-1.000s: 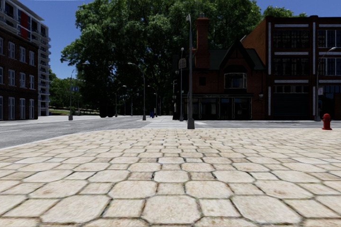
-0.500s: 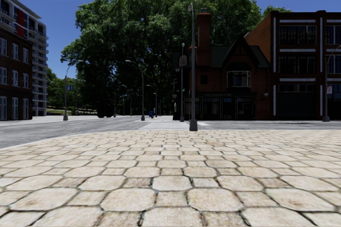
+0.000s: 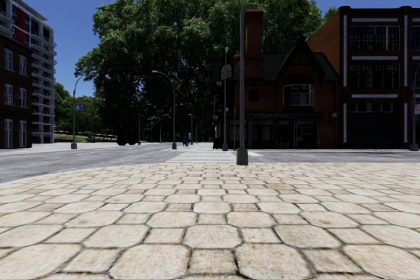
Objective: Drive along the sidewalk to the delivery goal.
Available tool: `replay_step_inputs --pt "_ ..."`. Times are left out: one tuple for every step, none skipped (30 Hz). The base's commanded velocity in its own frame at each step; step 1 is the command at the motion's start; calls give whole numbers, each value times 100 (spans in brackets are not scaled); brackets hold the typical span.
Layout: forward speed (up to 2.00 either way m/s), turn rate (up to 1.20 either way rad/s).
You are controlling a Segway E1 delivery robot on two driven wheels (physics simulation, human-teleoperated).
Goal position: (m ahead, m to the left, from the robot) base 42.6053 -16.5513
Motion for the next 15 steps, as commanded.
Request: replay_step_inputs --pt "200 0" --pt "200 0" --pt "200 0" --pt "200 0" --pt "200 0" --pt "200 0" --pt "200 0" --pt "200 0" --pt "200 0" --pt "200 0" --pt "200 0" --pt "200 0" --pt "200 0" --pt "200 0" --pt "200 0"
